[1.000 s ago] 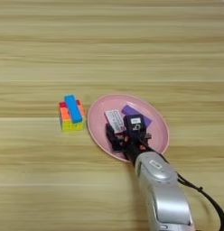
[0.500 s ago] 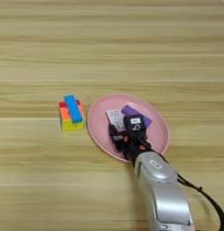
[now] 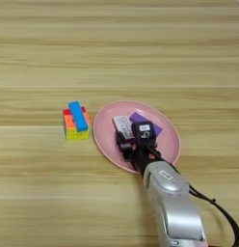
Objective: Move the objects on the table
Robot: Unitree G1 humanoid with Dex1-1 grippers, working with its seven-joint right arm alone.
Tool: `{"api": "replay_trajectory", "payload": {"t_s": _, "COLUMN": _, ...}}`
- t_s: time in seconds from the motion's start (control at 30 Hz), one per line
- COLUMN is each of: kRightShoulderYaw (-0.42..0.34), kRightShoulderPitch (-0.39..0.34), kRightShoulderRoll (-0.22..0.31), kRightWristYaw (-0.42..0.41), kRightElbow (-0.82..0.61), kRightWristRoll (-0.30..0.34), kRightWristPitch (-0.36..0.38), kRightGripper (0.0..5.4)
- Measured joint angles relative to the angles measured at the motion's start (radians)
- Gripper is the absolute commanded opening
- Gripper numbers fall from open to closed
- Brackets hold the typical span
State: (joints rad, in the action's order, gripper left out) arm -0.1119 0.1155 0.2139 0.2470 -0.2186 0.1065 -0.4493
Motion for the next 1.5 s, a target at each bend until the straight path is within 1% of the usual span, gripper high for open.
{"api": "replay_trajectory", "payload": {"t_s": 0.2, "kRightShoulderYaw": -0.003, "kRightShoulderPitch": 0.001, "kRightShoulderRoll": -0.002, "kRightWristYaw": -0.001, "kRightElbow": -0.063, "kRightWristRoll": 0.001, "kRightWristPitch": -0.004, "kRightGripper": 2.09}}
{"api": "replay_trajectory", "payload": {"t_s": 0.33, "kRightShoulderYaw": -0.004, "kRightShoulderPitch": 0.002, "kRightShoulderRoll": -0.01, "kRightWristYaw": -0.003, "kRightElbow": -0.104, "kRightWristRoll": 0.005, "kRightWristPitch": -0.021, "kRightGripper": 2.09}}
{"api": "replay_trajectory", "payload": {"t_s": 0.4, "kRightShoulderYaw": -0.002, "kRightShoulderPitch": 0.006, "kRightShoulderRoll": -0.019, "kRightWristYaw": -0.005, "kRightElbow": -0.154, "kRightWristRoll": 0.007, "kRightWristPitch": -0.021, "kRightGripper": 2.09}}
{"api": "replay_trajectory", "payload": {"t_s": 0.47, "kRightShoulderYaw": 0.014, "kRightShoulderPitch": 0.012, "kRightShoulderRoll": -0.029, "kRightWristYaw": -0.002, "kRightElbow": -0.211, "kRightWristRoll": 0.016, "kRightWristPitch": -0.019, "kRightGripper": 2.09}}
{"api": "replay_trajectory", "payload": {"t_s": 0.53, "kRightShoulderYaw": 0.033, "kRightShoulderPitch": 0.017, "kRightShoulderRoll": -0.038, "kRightWristYaw": -0.001, "kRightElbow": -0.237, "kRightWristRoll": 0.017, "kRightWristPitch": -0.019, "kRightGripper": 2.09}}
{"api": "replay_trajectory", "payload": {"t_s": 0.8, "kRightShoulderYaw": 0.074, "kRightShoulderPitch": 0.039, "kRightShoulderRoll": -0.048, "kRightWristYaw": 0.0, "kRightElbow": -0.311, "kRightWristRoll": 0.017, "kRightWristPitch": -0.02, "kRightGripper": 2.09}}
{"api": "replay_trajectory", "payload": {"t_s": 0.83, "kRightShoulderYaw": 0.121, "kRightShoulderPitch": 0.061, "kRightShoulderRoll": -0.051, "kRightWristYaw": 0.001, "kRightElbow": -0.36, "kRightWristRoll": 0.013, "kRightWristPitch": -0.021, "kRightGripper": 2.09}}
{"api": "replay_trajectory", "payload": {"t_s": 0.93, "kRightShoulderYaw": 0.176, "kRightShoulderPitch": 0.074, "kRightShoulderRoll": -0.053, "kRightWristYaw": 0.005, "kRightElbow": -0.401, "kRightWristRoll": 0.008, "kRightWristPitch": -0.022, "kRightGripper": 2.09}}
{"api": "replay_trajectory", "payload": {"t_s": 1.07, "kRightShoulderYaw": 0.279, "kRightShoulderPitch": 0.092, "kRightShoulderRoll": -0.052, "kRightWristYaw": 0.011, "kRightElbow": -0.463, "kRightWristRoll": -0.006, "kRightWristPitch": -0.025, "kRightGripper": 2.09}}
{"api": "replay_trajectory", "payload": {"t_s": 1.2, "kRightShoulderYaw": 0.424, "kRightShoulderPitch": 0.107, "kRightShoulderRoll": -0.058, "kRightWristYaw": 0.014, "kRightElbow": -0.489, "kRightWristRoll": -0.037, "kRightWristPitch": -0.042, "kRightGripper": 2.09}}
{"api": "replay_trajectory", "payload": {"t_s": 1.27, "kRightShoulderYaw": 0.478, "kRightShoulderPitch": 0.11, "kRightShoulderRoll": -0.065, "kRightWristYaw": 0.004, "kRightElbow": -0.485, "kRightWristRoll": -0.049, "kRightWristPitch": -0.043, "kRightGripper": 2.09}}
{"api": "replay_trajectory", "payload": {"t_s": 1.33, "kRightShoulderYaw": 0.506, "kRightShoulderPitch": 0.112, "kRightShoulderRoll": -0.068, "kRightWristYaw": -0.001, "kRightElbow": -0.45, "kRightWristRoll": -0.066, "kRightWristPitch": -0.042, "kRightGripper": 2.09}}
{"api": "replay_trajectory", "payload": {"t_s": 1.43, "kRightShoulderYaw": 0.522, "kRightShoulderPitch": 0.113, "kRightShoulderRoll": -0.075, "kRightWristYaw": -0.007, "kRightElbow": -0.42, "kRightWristRoll": -0.073, "kRightWristPitch": -0.039, "kRightGripper": 2.09}}
{"api": "replay_trajectory", "payload": {"t_s": 1.5, "kRightShoulderYaw": 0.551, "kRightShoulderPitch": 0.114, "kRightShoulderRoll": -0.094, "kRightWristYaw": -0.023, "kRightElbow": -0.327, "kRightWristRoll": -0.089, "kRightWristPitch": -0.022, "kRightGripper": 2.09}}
